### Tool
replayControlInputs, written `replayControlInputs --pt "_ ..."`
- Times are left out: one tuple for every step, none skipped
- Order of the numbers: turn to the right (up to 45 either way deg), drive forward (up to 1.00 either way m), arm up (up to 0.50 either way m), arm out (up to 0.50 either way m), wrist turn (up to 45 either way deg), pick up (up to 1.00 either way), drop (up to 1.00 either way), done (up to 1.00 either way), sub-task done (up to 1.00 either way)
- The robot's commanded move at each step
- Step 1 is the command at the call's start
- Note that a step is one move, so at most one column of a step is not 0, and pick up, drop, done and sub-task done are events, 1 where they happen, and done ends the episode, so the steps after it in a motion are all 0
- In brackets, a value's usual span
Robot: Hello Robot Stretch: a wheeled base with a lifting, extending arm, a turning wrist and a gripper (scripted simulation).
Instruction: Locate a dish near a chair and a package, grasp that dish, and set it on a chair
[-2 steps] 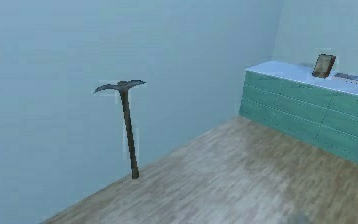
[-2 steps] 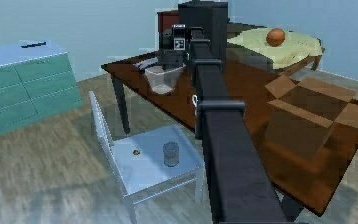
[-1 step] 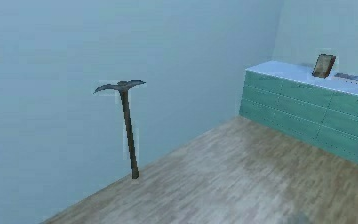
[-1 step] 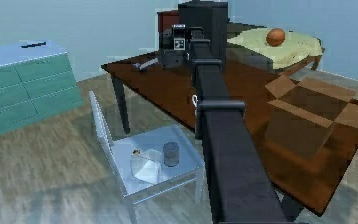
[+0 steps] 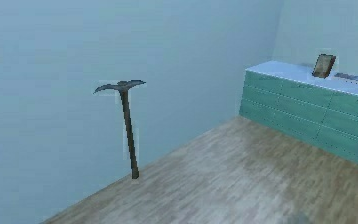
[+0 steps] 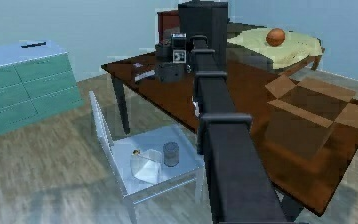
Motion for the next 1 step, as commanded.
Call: replayControlInputs --pt "0.0 0.00 0.00 0.00 0.0 0.00 0.00 1.00 0.00"
